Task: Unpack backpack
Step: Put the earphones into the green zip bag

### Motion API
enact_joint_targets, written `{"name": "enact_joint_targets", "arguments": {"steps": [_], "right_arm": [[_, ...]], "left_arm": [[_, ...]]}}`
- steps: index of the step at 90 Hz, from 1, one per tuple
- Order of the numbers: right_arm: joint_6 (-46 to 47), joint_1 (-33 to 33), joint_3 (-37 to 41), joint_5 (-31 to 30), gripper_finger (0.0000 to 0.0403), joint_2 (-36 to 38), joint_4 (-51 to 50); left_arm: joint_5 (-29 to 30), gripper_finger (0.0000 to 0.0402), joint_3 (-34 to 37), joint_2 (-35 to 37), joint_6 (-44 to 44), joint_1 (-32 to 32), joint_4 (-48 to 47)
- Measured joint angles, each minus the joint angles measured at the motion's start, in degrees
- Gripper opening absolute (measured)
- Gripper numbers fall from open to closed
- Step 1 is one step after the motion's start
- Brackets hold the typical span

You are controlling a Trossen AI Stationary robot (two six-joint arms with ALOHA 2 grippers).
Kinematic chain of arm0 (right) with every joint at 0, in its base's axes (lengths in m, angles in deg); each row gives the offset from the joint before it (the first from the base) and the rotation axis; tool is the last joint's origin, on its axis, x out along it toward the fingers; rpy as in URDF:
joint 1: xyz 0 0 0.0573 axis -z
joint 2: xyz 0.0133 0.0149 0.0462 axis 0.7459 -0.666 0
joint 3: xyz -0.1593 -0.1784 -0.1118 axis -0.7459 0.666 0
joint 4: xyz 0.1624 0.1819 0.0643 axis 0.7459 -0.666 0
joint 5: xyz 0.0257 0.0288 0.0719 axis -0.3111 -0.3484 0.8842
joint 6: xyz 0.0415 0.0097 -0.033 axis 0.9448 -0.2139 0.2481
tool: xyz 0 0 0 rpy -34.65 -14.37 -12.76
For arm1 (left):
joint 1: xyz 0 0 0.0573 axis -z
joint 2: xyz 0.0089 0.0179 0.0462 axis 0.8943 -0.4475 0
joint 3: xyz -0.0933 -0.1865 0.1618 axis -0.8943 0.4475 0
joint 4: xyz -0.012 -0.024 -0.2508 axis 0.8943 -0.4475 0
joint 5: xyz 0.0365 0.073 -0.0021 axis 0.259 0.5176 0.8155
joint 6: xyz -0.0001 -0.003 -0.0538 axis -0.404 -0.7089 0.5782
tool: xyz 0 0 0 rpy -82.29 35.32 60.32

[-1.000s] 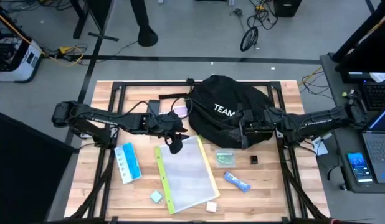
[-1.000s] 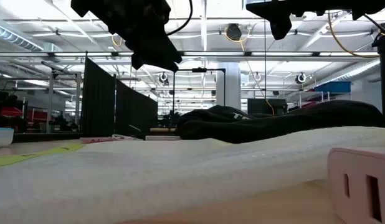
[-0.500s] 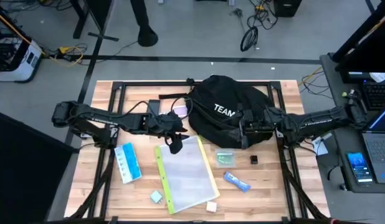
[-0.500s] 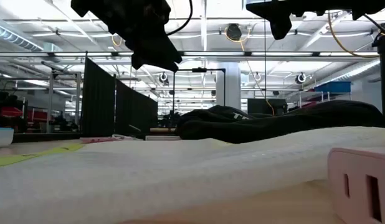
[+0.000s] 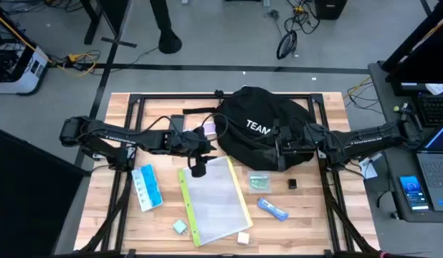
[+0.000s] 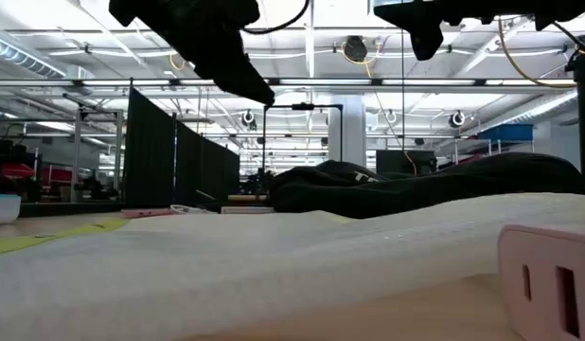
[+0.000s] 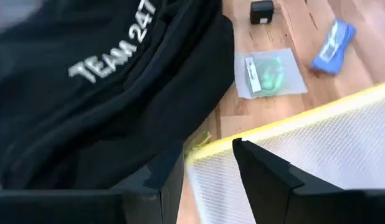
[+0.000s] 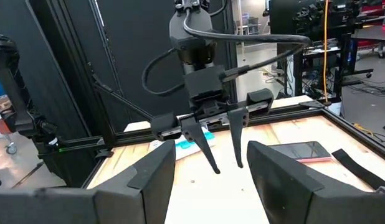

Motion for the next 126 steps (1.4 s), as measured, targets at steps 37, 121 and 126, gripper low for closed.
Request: {"name": "enact_joint_targets", "arguments": {"steps": [37,121,126], "right_arm": [[4.96,0.03,0.0,-0.04,0.0187,0.0,0.06],[-1.82,-6.77,-1.33,4.48,0.0156,-13.65,-43.47],[-2.89,-6.94,-1.33,4.47,0.0153,-14.77,-43.64]], "left_arm": [[-0.02,0.0134,-0.02,0.0,-1.82,0.06,3.19],[-2.05,0.0134,-1.88,-5.32,16.99,7.56,-0.77],[-1.51,0.0134,-1.9,-7.12,17.53,8.37,0.09]]}}
